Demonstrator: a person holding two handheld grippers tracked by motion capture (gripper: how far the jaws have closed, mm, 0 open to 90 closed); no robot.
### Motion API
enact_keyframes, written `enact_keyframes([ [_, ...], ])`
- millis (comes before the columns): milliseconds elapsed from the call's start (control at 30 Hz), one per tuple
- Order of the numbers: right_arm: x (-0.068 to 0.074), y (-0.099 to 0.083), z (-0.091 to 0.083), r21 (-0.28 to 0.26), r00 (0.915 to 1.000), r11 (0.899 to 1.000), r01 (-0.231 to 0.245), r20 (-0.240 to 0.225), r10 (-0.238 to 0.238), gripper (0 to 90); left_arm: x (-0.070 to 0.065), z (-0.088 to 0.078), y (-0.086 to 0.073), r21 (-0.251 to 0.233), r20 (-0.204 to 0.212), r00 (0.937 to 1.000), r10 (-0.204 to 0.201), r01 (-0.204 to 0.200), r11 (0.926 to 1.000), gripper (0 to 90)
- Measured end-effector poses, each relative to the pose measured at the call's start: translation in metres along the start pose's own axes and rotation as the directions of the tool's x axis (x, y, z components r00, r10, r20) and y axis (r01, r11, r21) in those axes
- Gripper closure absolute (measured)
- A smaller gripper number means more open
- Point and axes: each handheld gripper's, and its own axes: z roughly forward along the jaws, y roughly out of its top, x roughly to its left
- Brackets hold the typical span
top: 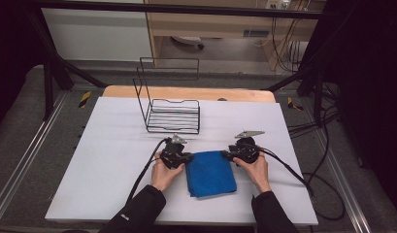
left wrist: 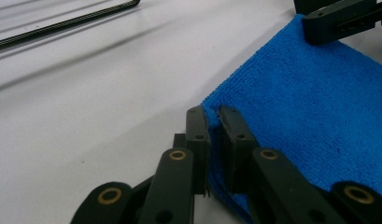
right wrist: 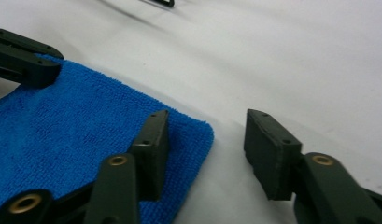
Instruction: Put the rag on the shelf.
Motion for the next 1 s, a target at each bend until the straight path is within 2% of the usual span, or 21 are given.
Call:
enact_keyframes([
  [67, 0.001, 0.0, 0.0, 0.007, 1.0, 1.0, -0.003, -0.004, 0.003, 60.4, 0.0, 0.0, 0.0, 0.0, 0.0, 1.0, -0.001, 0.001, 1.0, 82.7],
  [233, 0.0, 0.001, -0.001, 0.048, 0.9983, 0.999, -0.024, -0.052, 0.026, 72.7, 0.0, 0.0, 0.0, -0.001, 0.0, 0.9999, -0.01, 0.01, 0.9999, 83.0],
  [333, 0.0, 0.001, -0.001, 0.066, 0.9948, 0.996, -0.055, -0.082, 0.06, 81.5, 0.001, 0.0, 0.0, 0.002, 0.009, 0.9999, -0.01, 0.01, 0.9999, 83.6],
  [433, 0.0, 0.002, -0.002, 0.072, 0.9933, 0.995, -0.071, -0.087, 0.077, 86.0, 0.002, -0.001, 0.0, -0.001, 0.019, 0.9996, -0.022, 0.022, 0.9997, 84.1],
  [567, 0.002, 0.002, -0.007, 0.052, 0.9936, 0.996, -0.07, -0.085, 0.075, 86.9, 0.002, -0.003, 0.0, -0.016, 0.026, 0.9992, -0.031, 0.031, 0.9994, 84.5],
  [667, 0.005, 0.003, -0.015, 0.024, 0.9938, 0.998, -0.064, -0.09, 0.066, 87.0, 0.001, -0.009, -0.001, -0.055, 0.045, 0.998, -0.045, 0.048, 0.9973, 84.6],
  [733, 0.006, 0.004, -0.022, -0.004, 0.9935, 0.998, -0.064, -0.095, 0.063, 87.0, 0.001, -0.011, -0.001, -0.063, 0.048, 0.9979, -0.043, 0.046, 0.9969, 84.6],
  [767, 0.008, 0.004, -0.026, -0.018, 0.9938, 0.998, -0.061, -0.094, 0.059, 87.0, -0.001, -0.015, -0.001, -0.082, 0.055, 0.9977, -0.04, 0.045, 0.9957, 84.6],
  [967, 0.02, 0.004, -0.042, -0.093, 0.9967, 0.996, -0.015, -0.081, 0.008, 87.0, -0.004, -0.027, 0.0, -0.125, 0.06, 0.9974, -0.04, 0.047, 0.9911, 84.5],
  [1000, 0.021, 0.005, -0.045, -0.101, 0.9964, 0.995, -0.017, -0.085, 0.008, 87.0, -0.004, -0.03, -0.001, -0.144, 0.062, 0.9973, -0.039, 0.048, 0.9885, 84.5],
])
